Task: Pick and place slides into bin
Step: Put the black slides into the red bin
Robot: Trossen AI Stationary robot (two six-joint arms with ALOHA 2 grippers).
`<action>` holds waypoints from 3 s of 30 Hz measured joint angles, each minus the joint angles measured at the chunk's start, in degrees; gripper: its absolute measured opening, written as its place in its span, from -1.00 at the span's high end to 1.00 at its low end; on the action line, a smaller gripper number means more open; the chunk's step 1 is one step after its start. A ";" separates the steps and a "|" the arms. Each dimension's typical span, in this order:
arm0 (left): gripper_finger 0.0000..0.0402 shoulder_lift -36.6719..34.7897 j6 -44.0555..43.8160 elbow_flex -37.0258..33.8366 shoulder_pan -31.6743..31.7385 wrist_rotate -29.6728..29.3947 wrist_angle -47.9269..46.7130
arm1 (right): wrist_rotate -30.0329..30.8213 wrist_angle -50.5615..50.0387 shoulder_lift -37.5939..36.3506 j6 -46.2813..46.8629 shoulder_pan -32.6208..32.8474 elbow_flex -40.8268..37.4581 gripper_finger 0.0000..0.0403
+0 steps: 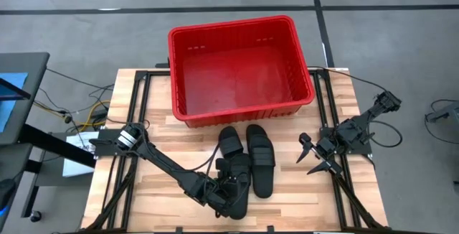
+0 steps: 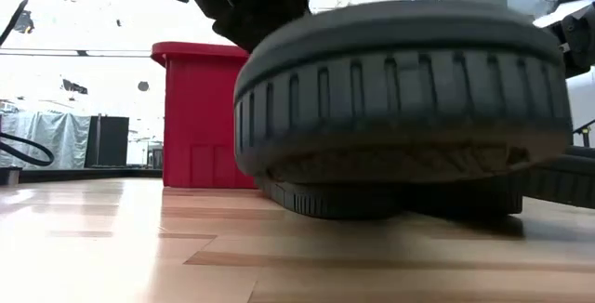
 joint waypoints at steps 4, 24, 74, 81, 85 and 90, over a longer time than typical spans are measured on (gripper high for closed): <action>0.94 -0.15 -4.11 0.04 0.00 0.17 0.11 | -0.01 -0.01 -0.01 0.00 0.00 -0.01 -0.21; 1.00 -0.12 -9.75 5.67 -3.38 1.24 -4.82 | -0.02 -0.02 -0.01 -0.01 0.00 0.01 -0.21; 1.00 -0.19 -14.10 39.41 -6.64 -17.73 -51.91 | -0.02 0.00 -0.02 -0.01 0.00 0.01 -0.21; 1.00 -0.56 -14.04 43.74 -4.75 -22.36 -56.61 | -0.02 0.00 0.00 -0.01 -0.02 0.01 -0.21; 1.00 -0.93 -12.70 43.57 -3.11 -23.82 -56.61 | -0.02 -0.02 0.00 0.01 0.00 0.01 -0.21; 1.00 -1.63 -9.50 43.65 -0.67 -27.25 -56.59 | -0.02 0.00 -0.01 -0.01 -0.02 0.00 -0.21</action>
